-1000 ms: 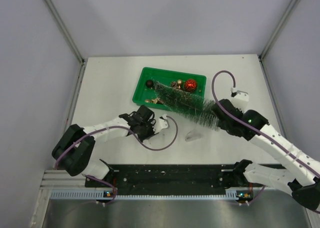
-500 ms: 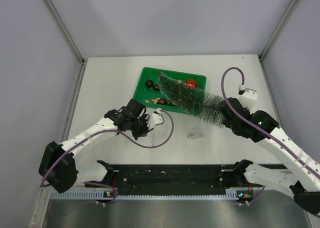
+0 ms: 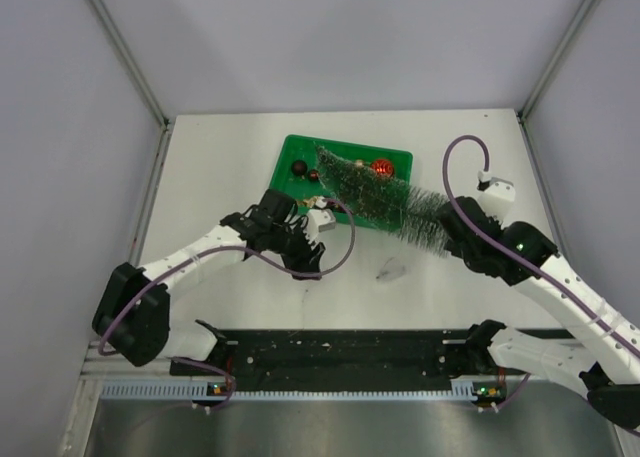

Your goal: Decorate the small christmas tree

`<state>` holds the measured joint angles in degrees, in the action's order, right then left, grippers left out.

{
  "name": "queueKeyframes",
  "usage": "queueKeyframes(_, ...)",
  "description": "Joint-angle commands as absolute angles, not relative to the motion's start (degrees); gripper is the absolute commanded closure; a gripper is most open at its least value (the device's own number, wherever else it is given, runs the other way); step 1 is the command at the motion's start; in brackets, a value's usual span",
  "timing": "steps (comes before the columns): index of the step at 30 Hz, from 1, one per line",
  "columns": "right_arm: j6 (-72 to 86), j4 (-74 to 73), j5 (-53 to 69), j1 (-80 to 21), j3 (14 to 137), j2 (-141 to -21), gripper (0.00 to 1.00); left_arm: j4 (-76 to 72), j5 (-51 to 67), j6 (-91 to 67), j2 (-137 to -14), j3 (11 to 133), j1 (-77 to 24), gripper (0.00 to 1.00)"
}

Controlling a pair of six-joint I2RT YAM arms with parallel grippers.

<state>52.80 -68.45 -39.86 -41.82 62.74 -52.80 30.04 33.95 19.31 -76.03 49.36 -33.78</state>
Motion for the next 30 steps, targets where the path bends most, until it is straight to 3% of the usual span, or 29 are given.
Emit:
queueKeyframes(1, 54.5, -66.6, -41.7, -41.5, 66.0, -52.8, 1.00, 20.5, 36.9, 10.8, -80.4, 50.5, -34.5, 0.34)
queueKeyframes(5, 54.2, -66.4, -41.9, -41.6, 66.7, -53.4, 1.00, 16.8, 33.8, 7.5, -83.4, 50.5, -35.9, 0.27)
queueKeyframes(12, 54.2, -67.0, -42.4, -41.5, 67.2, -53.2, 1.00, 11.7, 29.8, 6.0, -89.8, 50.9, -37.0, 0.32)
queueKeyframes(15, 54.2, -67.4, -42.8, -41.5, 67.6, -52.9, 1.00, 12.0, 26.4, 8.2, -90.7, 50.5, -37.5, 0.46)
queueKeyframes(22, 54.4, -67.6, -44.0, -41.5, 68.0, -52.9, 1.00, 17.9, 26.1, 13.4, -85.1, 50.2, -37.4, 0.97)
queueKeyframes(30, 56.0, -67.2, -45.6, -41.3, 67.0, -53.0, 1.00, 33.1, 31.0, 22.0, -76.8, 50.8, -37.5, 1.00)
